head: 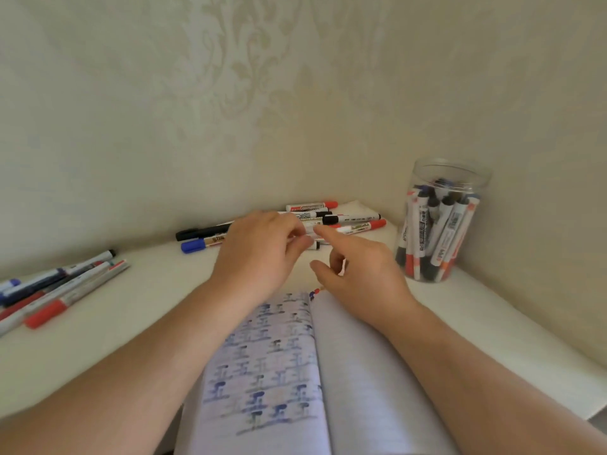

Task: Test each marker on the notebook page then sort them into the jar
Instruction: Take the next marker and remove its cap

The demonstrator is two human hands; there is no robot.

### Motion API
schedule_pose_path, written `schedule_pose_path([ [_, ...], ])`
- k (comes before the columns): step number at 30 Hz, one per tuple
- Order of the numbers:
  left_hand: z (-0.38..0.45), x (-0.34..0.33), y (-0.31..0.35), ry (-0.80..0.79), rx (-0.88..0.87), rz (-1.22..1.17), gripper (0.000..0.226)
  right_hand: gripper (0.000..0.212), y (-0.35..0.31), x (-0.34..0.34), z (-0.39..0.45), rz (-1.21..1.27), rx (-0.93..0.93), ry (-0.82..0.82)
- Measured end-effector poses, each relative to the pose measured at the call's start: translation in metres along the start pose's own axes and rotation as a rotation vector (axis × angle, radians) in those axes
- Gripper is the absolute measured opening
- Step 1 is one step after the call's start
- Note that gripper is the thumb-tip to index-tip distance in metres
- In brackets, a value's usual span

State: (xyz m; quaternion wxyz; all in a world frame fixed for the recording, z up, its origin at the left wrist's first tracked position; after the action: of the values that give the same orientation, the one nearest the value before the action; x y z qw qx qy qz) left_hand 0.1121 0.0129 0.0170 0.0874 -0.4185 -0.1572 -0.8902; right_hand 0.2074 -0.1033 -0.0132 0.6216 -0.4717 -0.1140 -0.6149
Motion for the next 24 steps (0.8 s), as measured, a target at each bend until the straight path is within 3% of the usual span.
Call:
schedule_pose_path([
  [2, 0.001, 0.008, 0.023, -0.006, -0.018, -0.208, 0.018, 0.016, 0.0, 0.006, 0.001, 0.038, 0.04, 0.074],
  [7, -0.019, -0.008, 0.023, -0.034, -0.031, -0.533, 0.032, 0.016, 0.027, 0.002, -0.006, 0.417, -0.221, 0.052],
  [9, -0.029, -0.024, 0.007, -0.081, 0.051, -0.505, 0.053, 0.012, 0.03, 0.0, -0.006, 0.641, -0.309, 0.036],
  [11, -0.036, -0.038, 0.003, -0.175, 0.046, -0.391, 0.06, 0.016, 0.03, -0.002, -0.006, 0.847, -0.35, 0.002],
  [16, -0.041, -0.051, 0.009, -0.261, 0.008, -0.316, 0.033, 0.029, 0.026, -0.016, -0.008, 0.906, -0.376, -0.085],
  [24, -0.045, -0.048, 0.014, -0.257, -0.054, -0.209, 0.029, 0.029, 0.018, -0.026, -0.01, 1.088, -0.369, -0.215],
])
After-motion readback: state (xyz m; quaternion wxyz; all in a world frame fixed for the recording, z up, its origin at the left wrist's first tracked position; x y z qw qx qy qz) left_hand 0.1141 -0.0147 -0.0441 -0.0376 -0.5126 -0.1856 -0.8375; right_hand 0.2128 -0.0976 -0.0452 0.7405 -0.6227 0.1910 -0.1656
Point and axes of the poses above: each hand's wrist, its own z-axis towards the middle knuckle, its own x-axis out of the back of the hand, y = z × x, the point moved 9 cm from there along z, towards the middle knuckle, and after that the axes turned 1 degree about -y, right-handed, at the moved point
